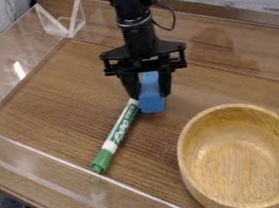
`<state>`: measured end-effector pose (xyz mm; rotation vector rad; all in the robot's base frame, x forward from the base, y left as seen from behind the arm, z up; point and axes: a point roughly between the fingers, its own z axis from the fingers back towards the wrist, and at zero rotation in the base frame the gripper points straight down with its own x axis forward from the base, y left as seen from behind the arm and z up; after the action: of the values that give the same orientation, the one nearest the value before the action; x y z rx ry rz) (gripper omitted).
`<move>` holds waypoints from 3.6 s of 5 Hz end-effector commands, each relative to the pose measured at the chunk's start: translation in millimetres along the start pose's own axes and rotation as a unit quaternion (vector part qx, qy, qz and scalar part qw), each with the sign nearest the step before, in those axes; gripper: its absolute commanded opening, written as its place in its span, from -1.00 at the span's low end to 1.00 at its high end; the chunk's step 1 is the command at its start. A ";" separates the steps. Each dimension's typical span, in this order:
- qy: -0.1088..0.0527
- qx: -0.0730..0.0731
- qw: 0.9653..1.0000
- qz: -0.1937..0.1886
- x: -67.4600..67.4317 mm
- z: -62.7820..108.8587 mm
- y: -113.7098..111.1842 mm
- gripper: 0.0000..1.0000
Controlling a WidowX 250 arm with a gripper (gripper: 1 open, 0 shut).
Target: Put the blue block in the brown bowl
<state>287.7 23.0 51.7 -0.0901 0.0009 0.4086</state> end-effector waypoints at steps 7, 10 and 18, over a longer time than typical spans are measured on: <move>-0.055 -0.016 0.997 -0.045 13.0 47.2 -4.4 -1.00; -0.062 -0.012 0.996 -0.070 7.9 50.7 -8.1 -1.00; -0.079 -0.008 0.988 -0.130 -8.0 57.2 -19.3 -1.00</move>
<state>282.2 8.0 91.3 -0.0740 -0.0973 0.1651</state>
